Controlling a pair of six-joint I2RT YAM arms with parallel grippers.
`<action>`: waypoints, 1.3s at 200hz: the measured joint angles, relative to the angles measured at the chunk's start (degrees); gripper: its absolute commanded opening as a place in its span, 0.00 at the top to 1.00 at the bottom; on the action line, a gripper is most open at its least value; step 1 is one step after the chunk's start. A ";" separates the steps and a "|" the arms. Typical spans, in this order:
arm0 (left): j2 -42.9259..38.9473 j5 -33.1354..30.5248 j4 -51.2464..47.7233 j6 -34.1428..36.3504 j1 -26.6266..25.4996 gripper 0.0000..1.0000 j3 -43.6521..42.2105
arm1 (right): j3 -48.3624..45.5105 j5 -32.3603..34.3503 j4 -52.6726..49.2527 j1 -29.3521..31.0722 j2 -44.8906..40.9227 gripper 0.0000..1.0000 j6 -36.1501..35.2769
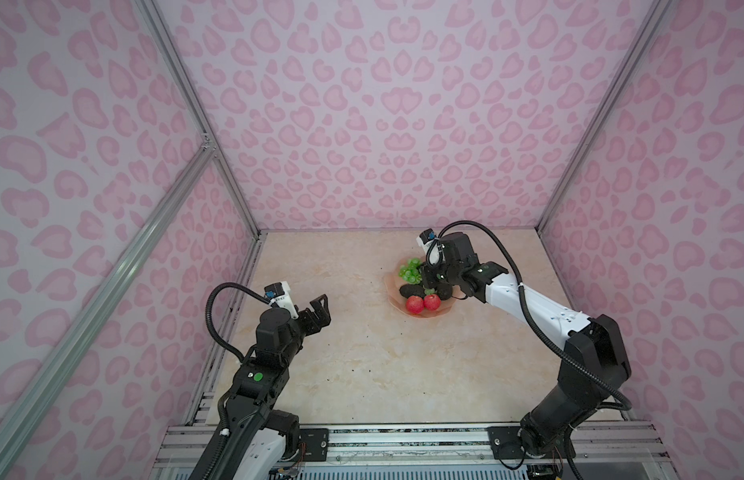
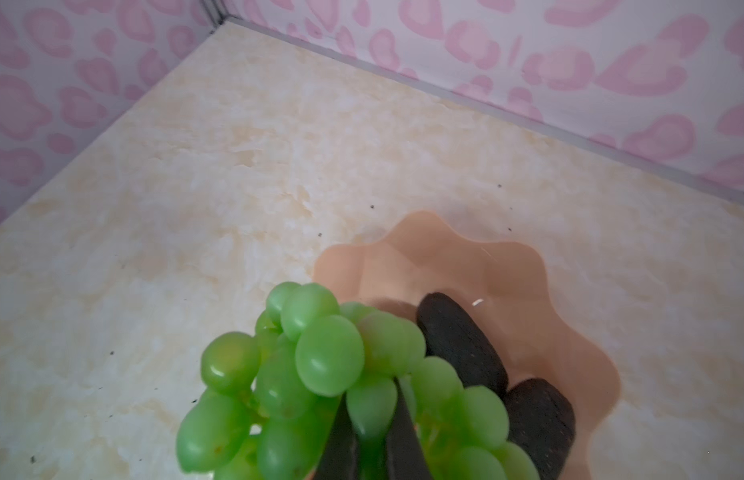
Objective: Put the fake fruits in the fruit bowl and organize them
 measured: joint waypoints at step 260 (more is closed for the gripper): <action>3.23 -0.22 3.02 0.61 0.22 0.03 1.27 | -20.81 -13.81 36.17 -6.67 3.32 0.02 9.01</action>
